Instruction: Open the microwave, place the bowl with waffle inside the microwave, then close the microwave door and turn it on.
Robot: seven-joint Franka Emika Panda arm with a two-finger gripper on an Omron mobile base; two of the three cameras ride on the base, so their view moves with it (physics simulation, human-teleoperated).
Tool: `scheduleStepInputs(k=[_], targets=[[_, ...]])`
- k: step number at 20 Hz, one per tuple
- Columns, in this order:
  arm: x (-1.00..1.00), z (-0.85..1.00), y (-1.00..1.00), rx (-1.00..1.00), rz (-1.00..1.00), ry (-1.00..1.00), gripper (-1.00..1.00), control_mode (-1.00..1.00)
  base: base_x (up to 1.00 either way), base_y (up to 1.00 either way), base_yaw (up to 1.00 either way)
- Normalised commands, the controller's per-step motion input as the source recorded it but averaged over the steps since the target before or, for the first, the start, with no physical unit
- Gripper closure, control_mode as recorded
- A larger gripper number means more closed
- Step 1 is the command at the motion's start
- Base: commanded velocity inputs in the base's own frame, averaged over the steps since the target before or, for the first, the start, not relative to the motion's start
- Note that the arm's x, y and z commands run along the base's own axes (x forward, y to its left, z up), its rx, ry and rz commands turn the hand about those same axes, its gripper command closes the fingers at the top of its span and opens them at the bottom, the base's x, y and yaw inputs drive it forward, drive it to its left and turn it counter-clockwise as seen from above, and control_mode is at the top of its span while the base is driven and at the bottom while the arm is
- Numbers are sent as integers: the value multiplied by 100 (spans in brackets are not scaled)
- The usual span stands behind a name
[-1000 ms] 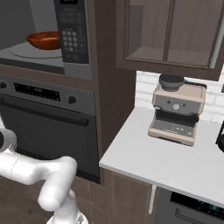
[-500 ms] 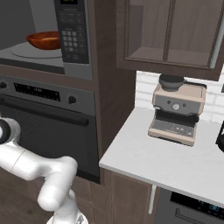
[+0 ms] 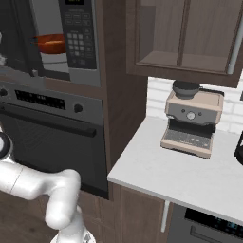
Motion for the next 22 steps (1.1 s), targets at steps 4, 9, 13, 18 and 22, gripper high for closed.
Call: scheduleStepInputs(k=[4,9,13,18,22], targets=[[96,-23,-25,7,58,29,100,-100,0,0,0],[100,-27,-37,8,53,12,100,-100,0,0,0],[100,-24,-43,7,53,1,100,-100,0,0,0],[100,-40,-42,3,54,0,100,-100,0,0,0],[12,-82,-20,-3,63,-26,100,-100,0,0,0]])
